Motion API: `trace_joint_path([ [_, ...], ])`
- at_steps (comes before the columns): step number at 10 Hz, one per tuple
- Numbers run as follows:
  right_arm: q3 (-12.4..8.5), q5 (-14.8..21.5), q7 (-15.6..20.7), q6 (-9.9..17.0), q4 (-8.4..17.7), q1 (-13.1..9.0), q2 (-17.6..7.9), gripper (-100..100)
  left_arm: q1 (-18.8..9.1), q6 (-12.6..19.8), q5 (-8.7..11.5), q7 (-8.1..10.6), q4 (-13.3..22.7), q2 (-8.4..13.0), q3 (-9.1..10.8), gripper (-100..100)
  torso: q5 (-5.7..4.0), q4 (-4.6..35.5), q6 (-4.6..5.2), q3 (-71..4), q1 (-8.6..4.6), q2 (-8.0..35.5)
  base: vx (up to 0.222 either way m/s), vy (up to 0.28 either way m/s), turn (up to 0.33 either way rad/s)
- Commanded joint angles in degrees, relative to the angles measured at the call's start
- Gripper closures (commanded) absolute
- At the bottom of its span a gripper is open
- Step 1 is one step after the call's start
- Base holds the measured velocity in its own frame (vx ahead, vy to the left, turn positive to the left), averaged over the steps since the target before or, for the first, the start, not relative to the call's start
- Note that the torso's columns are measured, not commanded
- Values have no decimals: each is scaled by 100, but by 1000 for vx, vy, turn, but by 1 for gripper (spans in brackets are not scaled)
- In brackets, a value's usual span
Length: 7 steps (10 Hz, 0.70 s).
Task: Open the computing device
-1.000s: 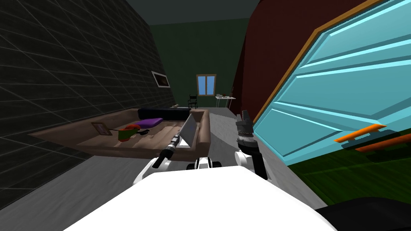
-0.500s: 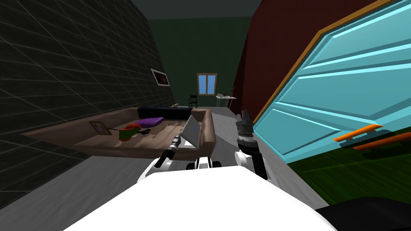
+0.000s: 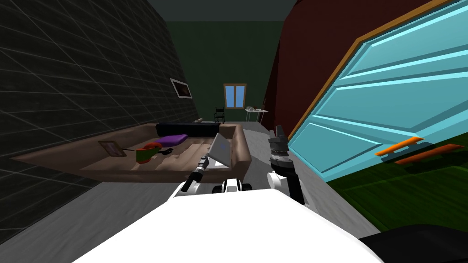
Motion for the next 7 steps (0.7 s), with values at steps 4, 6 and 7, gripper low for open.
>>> trace_joint_path([
  [4,0,0,0,0,0,0,0,0,-214,-704,380,332,856,-443,-127,100,6,0,-3,4,19,5,-10,142,-53],
  [6,0,0,0,0,0,0,0,0,-241,-725,409,348,942,-471,-139,100,5,2,-6,1,16,1,-5,124,-40],
  [7,0,0,0,0,0,1,1,0,-180,-1042,505,522,1257,-536,-208,100,-4,1,-4,-2,-18,-2,45,74,-106],
])
